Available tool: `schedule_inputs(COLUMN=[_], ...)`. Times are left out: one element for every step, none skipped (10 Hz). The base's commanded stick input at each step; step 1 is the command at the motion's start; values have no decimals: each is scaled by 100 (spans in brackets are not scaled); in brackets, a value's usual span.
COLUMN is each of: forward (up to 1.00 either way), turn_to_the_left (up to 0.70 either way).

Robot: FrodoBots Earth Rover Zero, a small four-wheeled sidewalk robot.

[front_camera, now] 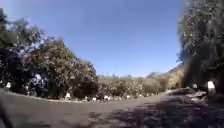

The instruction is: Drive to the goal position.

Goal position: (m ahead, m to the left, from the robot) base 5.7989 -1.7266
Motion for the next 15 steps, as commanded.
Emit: schedule_inputs(forward=[0, 0, 0, 0, 0, 0, 0, 0, 0, 0, 100, 100, 100, 100, 100], turn_to_the_left=[0, 0, 0, 0, 0, 0, -27, -8, 0, 0, 0, 0, 0, -27, -27])
